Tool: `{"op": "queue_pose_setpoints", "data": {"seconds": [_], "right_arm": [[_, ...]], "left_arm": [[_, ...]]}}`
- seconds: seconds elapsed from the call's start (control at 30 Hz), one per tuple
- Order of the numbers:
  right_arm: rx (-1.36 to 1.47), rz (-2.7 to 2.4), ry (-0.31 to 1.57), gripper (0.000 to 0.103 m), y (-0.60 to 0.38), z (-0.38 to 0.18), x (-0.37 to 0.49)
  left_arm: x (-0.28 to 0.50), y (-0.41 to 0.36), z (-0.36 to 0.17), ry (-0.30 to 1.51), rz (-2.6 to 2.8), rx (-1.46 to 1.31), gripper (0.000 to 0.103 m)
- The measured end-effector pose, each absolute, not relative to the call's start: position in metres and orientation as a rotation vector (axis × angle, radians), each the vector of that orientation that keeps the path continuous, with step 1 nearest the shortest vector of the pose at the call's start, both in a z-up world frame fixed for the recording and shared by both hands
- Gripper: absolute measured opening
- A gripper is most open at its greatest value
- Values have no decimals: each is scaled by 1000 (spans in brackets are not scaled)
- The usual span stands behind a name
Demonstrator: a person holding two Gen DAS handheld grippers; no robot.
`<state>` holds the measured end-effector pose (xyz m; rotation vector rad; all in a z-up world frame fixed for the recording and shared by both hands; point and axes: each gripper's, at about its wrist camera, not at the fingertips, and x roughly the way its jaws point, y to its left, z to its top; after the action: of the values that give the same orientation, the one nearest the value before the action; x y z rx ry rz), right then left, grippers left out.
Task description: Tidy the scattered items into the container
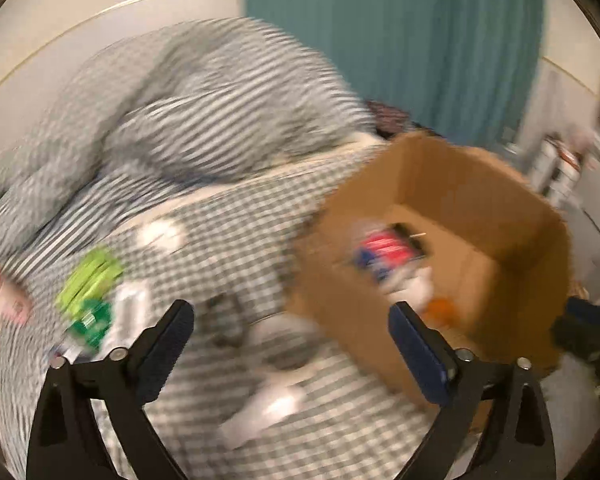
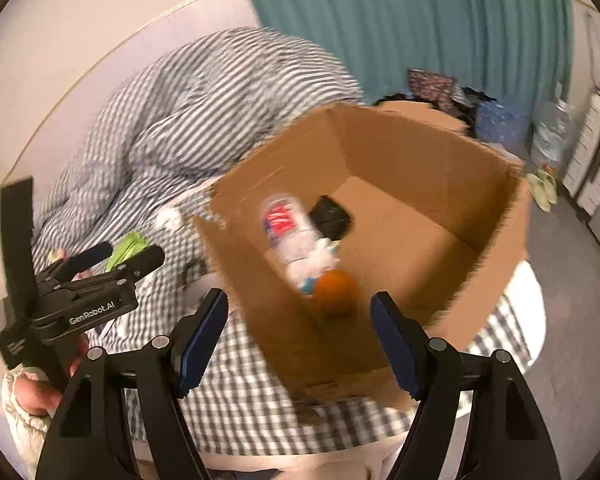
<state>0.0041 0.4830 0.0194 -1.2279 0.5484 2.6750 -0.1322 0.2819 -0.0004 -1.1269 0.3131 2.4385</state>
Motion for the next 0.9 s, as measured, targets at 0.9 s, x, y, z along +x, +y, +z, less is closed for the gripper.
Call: {"op": "queue_pose_setpoints", "data": {"seconds": [0.9], "right_arm": [[-1699, 2442, 349, 73, 339, -114, -152]], "left_arm": [[-187, 12, -120, 92, 2742, -1521, 102]]}}
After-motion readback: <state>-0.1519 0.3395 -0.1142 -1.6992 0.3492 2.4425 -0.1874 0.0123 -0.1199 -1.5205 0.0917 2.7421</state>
